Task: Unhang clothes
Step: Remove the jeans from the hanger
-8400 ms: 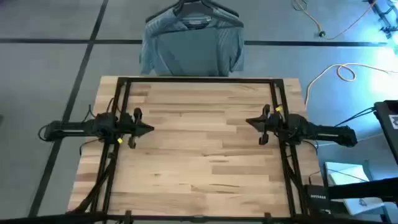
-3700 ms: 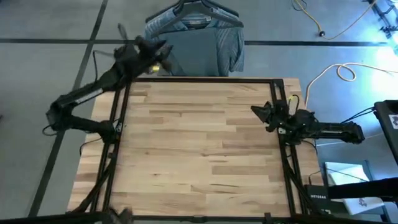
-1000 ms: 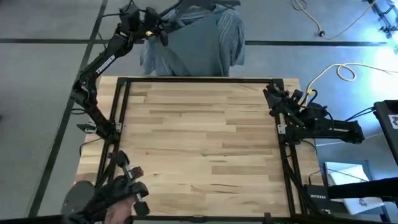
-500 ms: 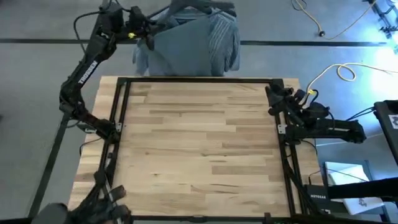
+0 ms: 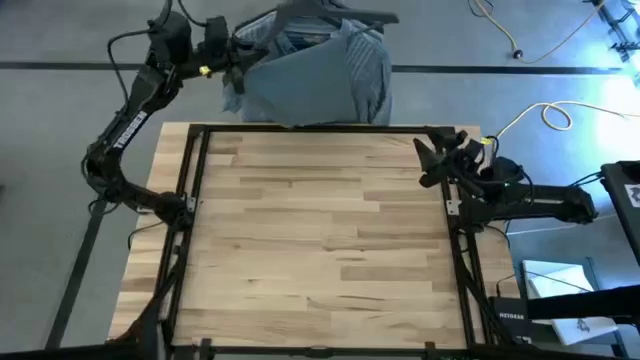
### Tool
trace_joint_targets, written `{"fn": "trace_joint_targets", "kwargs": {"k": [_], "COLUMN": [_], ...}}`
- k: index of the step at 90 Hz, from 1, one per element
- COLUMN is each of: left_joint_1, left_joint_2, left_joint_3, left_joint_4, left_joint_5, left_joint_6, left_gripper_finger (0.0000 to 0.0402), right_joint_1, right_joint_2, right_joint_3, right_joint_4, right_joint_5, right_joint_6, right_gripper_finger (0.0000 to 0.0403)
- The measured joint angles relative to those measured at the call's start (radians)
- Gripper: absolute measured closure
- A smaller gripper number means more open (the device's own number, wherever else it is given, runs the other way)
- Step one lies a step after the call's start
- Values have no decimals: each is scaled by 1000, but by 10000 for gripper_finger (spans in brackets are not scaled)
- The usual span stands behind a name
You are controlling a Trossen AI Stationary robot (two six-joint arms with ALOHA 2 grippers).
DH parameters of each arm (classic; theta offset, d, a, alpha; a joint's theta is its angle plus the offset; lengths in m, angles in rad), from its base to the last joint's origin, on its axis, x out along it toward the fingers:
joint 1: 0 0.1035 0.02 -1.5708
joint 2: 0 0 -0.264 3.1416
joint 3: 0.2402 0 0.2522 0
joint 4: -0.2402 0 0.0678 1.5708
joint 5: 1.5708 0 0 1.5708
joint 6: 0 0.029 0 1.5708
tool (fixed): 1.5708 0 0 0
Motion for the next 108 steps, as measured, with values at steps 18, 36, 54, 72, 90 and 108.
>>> {"fn": "trace_joint_targets", "kwargs": {"k": [18, 36, 54, 72, 90, 108], "left_joint_1": [-100, -162, -186, -187, -231, -273], "left_joint_2": [-72, -129, -199, -229, -225, -204], "left_joint_3": [61, 129, 166, 164, 162, 162], "left_joint_4": [17, -10, -54, -233, -312, -302], "left_joint_5": [-6, 23, 105, 138, 120, 74], "left_joint_6": [18, 21, 3, 10, 31, 35], "left_gripper_finger": [376, 376, 376, 376, 376, 376], "right_joint_1": [0, 0, 0, 10, 47, 46], "right_joint_2": [132, 223, 269, 356, 502, 654], "right_joint_3": [114, 222, 279, 319, 371, 422], "right_joint_4": [-73, -66, -70, -65, -70, -70], "right_joint_5": [-9, 1, -23, -352, -420, -460], "right_joint_6": [-23, -20, -5, 35, 58, 64], "right_gripper_finger": [152, 152, 152, 154, 161, 162]}}
